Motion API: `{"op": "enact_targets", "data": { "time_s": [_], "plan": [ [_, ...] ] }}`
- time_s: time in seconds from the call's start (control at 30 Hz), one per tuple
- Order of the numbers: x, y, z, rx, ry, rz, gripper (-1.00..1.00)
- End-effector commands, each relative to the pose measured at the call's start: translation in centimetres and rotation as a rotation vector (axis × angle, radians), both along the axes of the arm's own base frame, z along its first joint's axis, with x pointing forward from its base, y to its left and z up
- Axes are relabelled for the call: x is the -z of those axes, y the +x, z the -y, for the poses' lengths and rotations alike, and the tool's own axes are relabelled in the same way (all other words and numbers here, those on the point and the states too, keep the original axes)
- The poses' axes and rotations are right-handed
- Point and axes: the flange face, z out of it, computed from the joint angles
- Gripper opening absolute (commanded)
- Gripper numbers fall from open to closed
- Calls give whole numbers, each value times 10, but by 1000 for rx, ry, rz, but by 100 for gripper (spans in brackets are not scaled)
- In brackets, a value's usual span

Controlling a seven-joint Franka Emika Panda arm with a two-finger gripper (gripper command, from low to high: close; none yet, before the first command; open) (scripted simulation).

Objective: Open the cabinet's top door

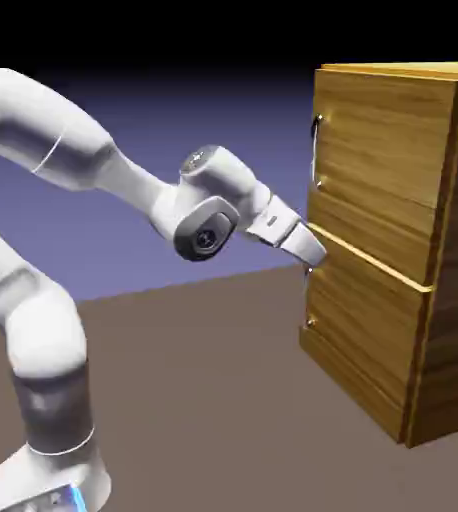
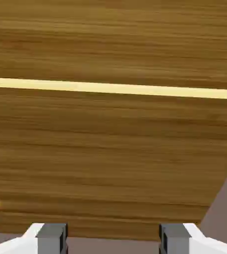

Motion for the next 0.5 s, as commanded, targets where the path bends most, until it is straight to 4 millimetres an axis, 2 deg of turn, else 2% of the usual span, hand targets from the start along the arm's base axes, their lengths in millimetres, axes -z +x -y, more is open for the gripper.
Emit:
{"op": "enact_targets", "data": {
  "time_s": [0.0,0.23,0.47],
  "plan": [
    [-8,1,2,38,39,19,0],
    [-59,-1,10,277,325,151,0],
    [-102,-7,8,469,629,276,0]
  ]
}}
